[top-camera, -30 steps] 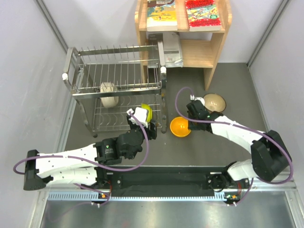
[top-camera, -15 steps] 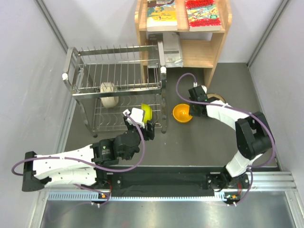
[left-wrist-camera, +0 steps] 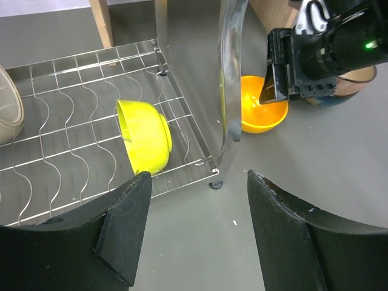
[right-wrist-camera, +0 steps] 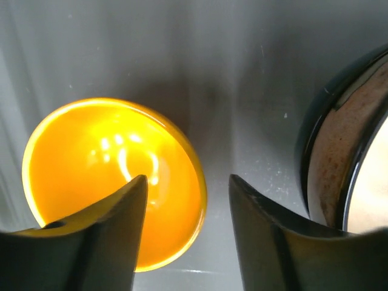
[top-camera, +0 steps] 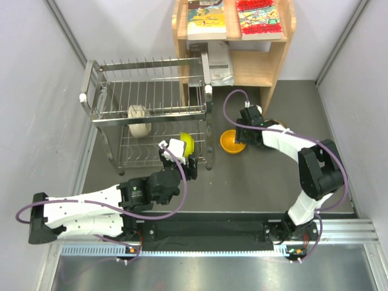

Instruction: Unload the bowls from the dish rack

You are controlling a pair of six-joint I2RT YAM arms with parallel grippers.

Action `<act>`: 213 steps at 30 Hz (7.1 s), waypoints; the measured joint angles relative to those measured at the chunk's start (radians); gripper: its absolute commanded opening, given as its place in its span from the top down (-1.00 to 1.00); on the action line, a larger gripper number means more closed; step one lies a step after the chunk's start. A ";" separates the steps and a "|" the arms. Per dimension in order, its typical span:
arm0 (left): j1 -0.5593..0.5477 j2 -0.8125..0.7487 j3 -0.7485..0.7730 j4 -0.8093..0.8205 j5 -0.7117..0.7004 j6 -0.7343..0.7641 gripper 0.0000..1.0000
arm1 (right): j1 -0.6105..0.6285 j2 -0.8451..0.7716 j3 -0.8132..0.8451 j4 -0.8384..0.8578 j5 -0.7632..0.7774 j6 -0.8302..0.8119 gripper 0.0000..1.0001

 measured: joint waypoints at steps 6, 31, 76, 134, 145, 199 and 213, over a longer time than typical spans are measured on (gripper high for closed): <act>0.000 0.033 -0.012 -0.003 -0.037 -0.008 -0.47 | 0.000 -0.078 -0.028 0.008 -0.029 -0.001 -0.37; 0.398 0.119 -0.192 0.125 0.194 -0.127 -0.77 | 0.000 -0.808 -0.077 -0.137 -0.073 -0.013 -0.57; 0.650 0.333 -0.362 0.718 0.911 -0.003 0.63 | -0.026 -0.853 -0.275 -0.132 -0.140 0.002 -0.57; 0.127 0.240 -0.040 -0.055 0.645 0.038 1.00 | -0.040 -0.837 -0.401 -0.058 -0.146 0.024 -0.58; 0.008 0.554 0.133 -0.016 0.610 0.039 1.00 | -0.041 -0.837 -0.401 -0.062 -0.126 0.006 -0.60; -0.016 0.319 0.082 0.066 0.180 -0.024 -0.50 | 0.177 -0.505 -0.438 -0.073 -0.119 0.053 -0.15; -0.016 0.269 0.034 0.062 0.139 -0.072 -0.49 | 0.204 -0.439 -0.438 -0.051 -0.105 0.073 0.98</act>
